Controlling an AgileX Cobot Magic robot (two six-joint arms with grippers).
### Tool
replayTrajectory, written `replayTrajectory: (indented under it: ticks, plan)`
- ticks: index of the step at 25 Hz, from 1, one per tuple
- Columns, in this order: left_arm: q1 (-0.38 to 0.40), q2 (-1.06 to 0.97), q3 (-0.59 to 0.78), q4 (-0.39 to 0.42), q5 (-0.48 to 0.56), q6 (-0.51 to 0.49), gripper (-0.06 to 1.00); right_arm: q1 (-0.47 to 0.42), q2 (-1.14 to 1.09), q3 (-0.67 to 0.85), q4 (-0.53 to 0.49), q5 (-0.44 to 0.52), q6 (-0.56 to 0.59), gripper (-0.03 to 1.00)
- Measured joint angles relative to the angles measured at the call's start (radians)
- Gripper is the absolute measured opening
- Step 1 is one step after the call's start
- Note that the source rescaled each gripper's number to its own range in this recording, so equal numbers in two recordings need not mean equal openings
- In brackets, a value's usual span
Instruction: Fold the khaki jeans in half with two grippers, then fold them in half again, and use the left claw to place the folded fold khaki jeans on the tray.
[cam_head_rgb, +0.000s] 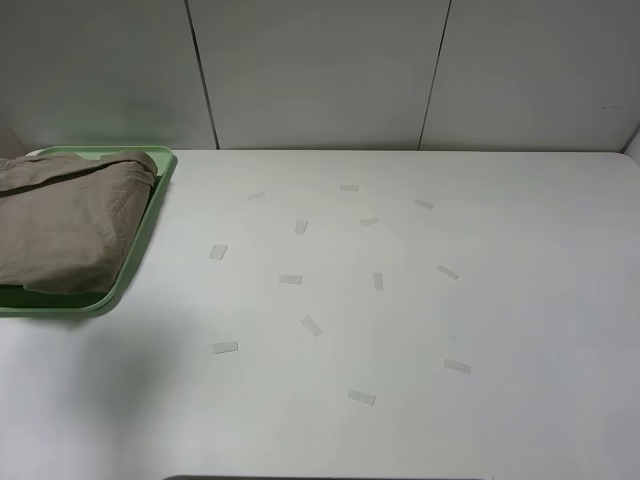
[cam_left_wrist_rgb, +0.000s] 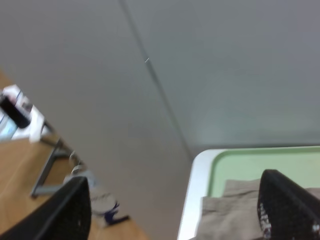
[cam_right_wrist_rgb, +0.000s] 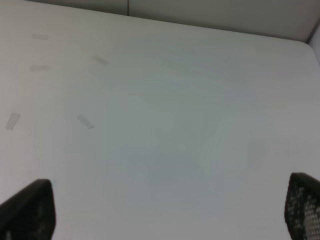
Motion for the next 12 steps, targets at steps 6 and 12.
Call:
replayTrajectory:
  ticks: [6, 12]
  plan:
    - [-0.056, -0.160, 0.000, -0.408, 0.163, 0.463, 0.70, 0.000, 0.000, 0.000, 0.000, 0.000, 0.000, 1.00]
    - [-0.059, -0.359, 0.000, -0.423, 0.306, 0.445, 0.70, 0.000, 0.000, 0.000, 0.000, -0.001, 0.000, 1.00]
